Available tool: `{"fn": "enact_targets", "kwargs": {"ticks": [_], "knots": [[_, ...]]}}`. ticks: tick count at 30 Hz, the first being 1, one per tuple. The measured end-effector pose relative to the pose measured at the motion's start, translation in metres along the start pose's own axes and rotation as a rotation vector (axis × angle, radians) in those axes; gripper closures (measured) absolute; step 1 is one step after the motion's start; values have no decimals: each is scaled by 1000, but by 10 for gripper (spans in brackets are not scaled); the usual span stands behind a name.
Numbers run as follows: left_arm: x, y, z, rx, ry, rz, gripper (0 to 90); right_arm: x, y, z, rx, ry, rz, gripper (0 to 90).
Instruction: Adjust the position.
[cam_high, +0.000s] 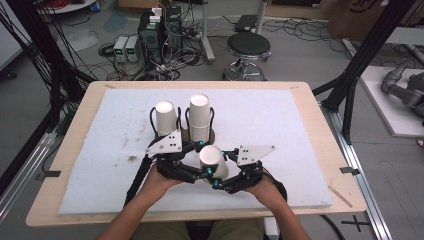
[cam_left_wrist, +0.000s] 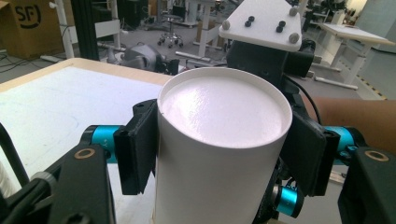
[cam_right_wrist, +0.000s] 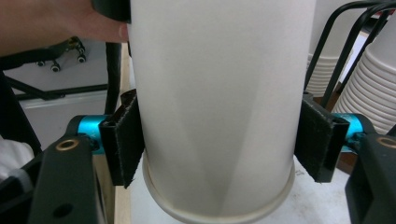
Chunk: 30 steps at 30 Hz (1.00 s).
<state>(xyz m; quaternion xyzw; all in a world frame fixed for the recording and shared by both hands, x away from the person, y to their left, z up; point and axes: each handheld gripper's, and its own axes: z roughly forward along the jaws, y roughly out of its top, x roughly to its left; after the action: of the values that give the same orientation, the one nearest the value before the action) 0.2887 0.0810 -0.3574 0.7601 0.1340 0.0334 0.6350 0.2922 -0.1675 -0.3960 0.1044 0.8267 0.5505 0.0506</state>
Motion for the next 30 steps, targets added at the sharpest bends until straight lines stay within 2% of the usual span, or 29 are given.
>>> {"fn": "enact_targets", "kwargs": {"ticks": [3,4,5,6,8,10,15,16,17,22,24,25,26,27,28,29,30], "knots": [[0,-1,0,12,2,-15,325,0,1,0,21,4,-4,289],[0,-1,0,16,8,-21,266,0,1,0,39,-2,-15,291],[0,-1,1,25,19,-29,266,0,1,0,39,-2,-15,291],[0,-1,1,44,39,-39,134,0,3,-1,49,0,-16,292],[0,-1,1,51,37,-38,132,0,3,-2,52,-2,-18,292],[1,-2,-1,61,17,-38,132,0,5,-3,70,-10,-24,292],[2,0,-4,89,14,-27,132,-1,9,-6,123,-21,-53,292],[2,0,-5,98,8,-22,135,-2,12,-8,149,-19,-69,292],[2,0,-5,98,8,-22,136,-2,12,-8,149,-19,-69,292],[3,1,-7,128,1,-13,146,-5,22,-11,222,-23,-105,292],[4,1,-8,140,6,-6,146,-7,28,-12,266,-12,-123,292],[4,2,-8,143,3,-9,146,-7,28,-12,266,-12,-123,292],[5,2,-8,148,3,-7,147,-8,32,-12,297,-3,-140,292],[5,3,-8,151,4,-6,147,-8,32,-12,297,-3,-140,292],[6,3,-8,155,2,-6,151,-8,36,-11,330,8,-157,292],[6,4,-8,166,-2,0,151,-8,36,-11,330,8,-157,292],[6,6,-7,177,-11,7,157,-7,40,-10,369,13,-173,292]]}}
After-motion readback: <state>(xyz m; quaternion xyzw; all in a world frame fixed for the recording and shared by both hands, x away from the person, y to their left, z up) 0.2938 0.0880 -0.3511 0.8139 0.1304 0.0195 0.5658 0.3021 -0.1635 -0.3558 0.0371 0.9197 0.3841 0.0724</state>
